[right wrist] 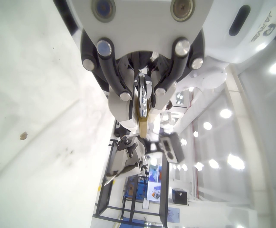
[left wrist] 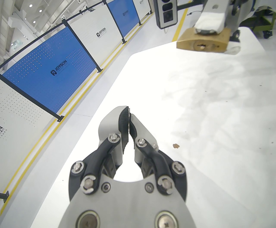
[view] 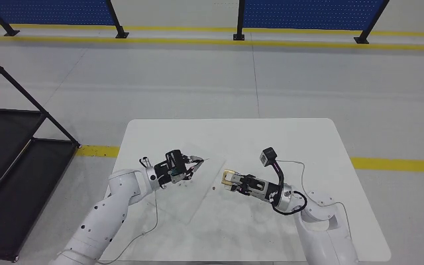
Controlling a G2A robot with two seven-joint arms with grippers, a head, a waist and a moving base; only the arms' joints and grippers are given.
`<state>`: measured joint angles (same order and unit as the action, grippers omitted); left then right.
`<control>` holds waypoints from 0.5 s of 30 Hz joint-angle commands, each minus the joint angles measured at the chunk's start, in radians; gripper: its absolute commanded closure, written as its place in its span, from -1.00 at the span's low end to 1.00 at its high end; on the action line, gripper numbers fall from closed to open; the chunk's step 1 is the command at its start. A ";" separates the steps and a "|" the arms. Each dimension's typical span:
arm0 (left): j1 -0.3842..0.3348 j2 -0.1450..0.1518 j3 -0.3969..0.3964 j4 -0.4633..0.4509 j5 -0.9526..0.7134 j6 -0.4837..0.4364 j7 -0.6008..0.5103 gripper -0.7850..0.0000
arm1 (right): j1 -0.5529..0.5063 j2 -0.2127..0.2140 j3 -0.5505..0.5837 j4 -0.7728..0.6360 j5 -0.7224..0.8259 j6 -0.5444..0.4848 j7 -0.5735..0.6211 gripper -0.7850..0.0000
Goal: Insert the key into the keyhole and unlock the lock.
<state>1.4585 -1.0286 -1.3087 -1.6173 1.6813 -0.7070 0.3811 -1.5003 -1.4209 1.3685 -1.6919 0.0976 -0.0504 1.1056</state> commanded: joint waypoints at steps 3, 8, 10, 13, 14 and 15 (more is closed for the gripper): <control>-0.005 0.007 0.004 -0.020 0.132 0.076 0.091 1.00 | 0.000 0.000 0.000 0.000 0.000 0.000 0.000 1.00; 0.005 0.025 0.018 0.004 0.563 0.433 0.253 1.00 | 0.000 0.000 0.000 0.000 0.000 0.000 0.000 1.00; 0.010 0.029 0.026 0.023 0.775 0.637 0.216 1.00 | 0.000 0.000 0.000 0.000 0.000 0.000 0.000 1.00; 0.017 0.027 0.063 0.041 0.950 0.811 0.182 1.00 | 0.000 0.000 0.000 0.000 0.000 0.000 0.000 1.00; 0.014 0.027 0.070 0.045 0.976 0.844 0.190 1.00 | 0.000 0.000 0.000 0.000 0.000 0.000 0.000 1.00; 0.012 0.027 0.073 0.045 1.021 0.894 0.200 1.00 | 0.000 0.000 0.000 0.000 0.000 0.000 0.000 1.00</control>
<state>1.4731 -1.0018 -1.2396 -1.5733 2.6618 0.1227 0.5668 -1.5003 -1.4209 1.3685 -1.6919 0.0976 -0.0504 1.1056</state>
